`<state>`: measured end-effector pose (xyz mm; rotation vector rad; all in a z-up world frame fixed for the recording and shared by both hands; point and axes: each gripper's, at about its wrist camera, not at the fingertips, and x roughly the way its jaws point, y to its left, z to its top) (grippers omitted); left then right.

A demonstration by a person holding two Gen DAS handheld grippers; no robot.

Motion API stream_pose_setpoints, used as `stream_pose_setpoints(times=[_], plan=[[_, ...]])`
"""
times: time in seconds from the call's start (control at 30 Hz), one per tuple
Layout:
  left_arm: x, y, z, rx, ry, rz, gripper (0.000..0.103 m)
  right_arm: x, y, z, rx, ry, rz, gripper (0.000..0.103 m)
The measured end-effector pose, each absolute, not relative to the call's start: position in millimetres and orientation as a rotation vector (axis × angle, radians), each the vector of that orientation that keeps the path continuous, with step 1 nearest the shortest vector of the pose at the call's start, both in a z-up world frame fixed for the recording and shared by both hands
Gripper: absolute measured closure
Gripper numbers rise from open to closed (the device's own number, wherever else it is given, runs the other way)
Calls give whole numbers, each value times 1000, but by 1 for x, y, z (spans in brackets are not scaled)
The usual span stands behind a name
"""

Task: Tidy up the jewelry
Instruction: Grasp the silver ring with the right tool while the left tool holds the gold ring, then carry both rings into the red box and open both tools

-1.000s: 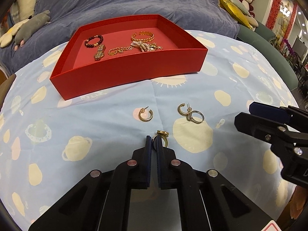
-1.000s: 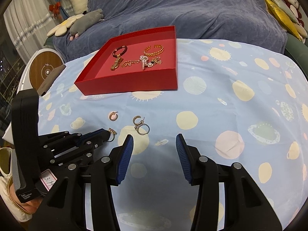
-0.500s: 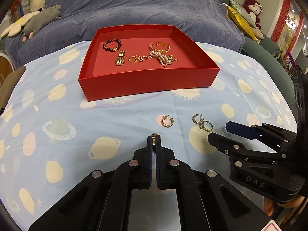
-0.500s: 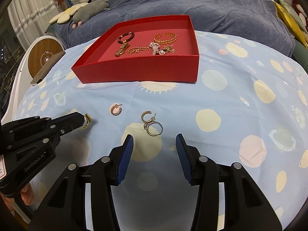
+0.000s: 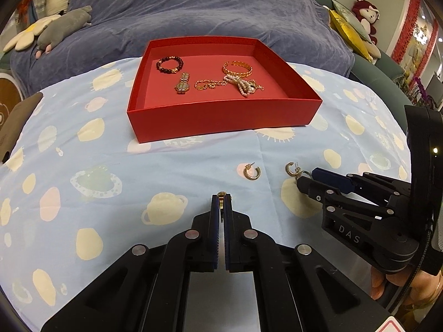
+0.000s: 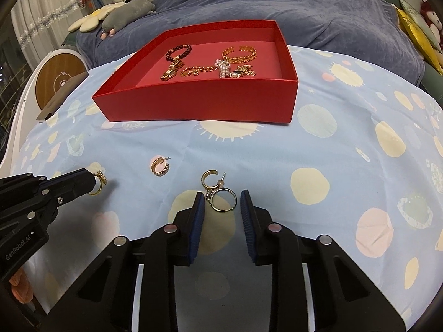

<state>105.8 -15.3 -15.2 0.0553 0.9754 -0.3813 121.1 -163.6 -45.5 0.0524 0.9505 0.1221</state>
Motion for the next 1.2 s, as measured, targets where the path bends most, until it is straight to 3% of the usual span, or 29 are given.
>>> stream_pose_setpoints(times=[1.2], plan=[[108,-36,37,20,870,-410,102,85,-160,49,140,773,221,81]])
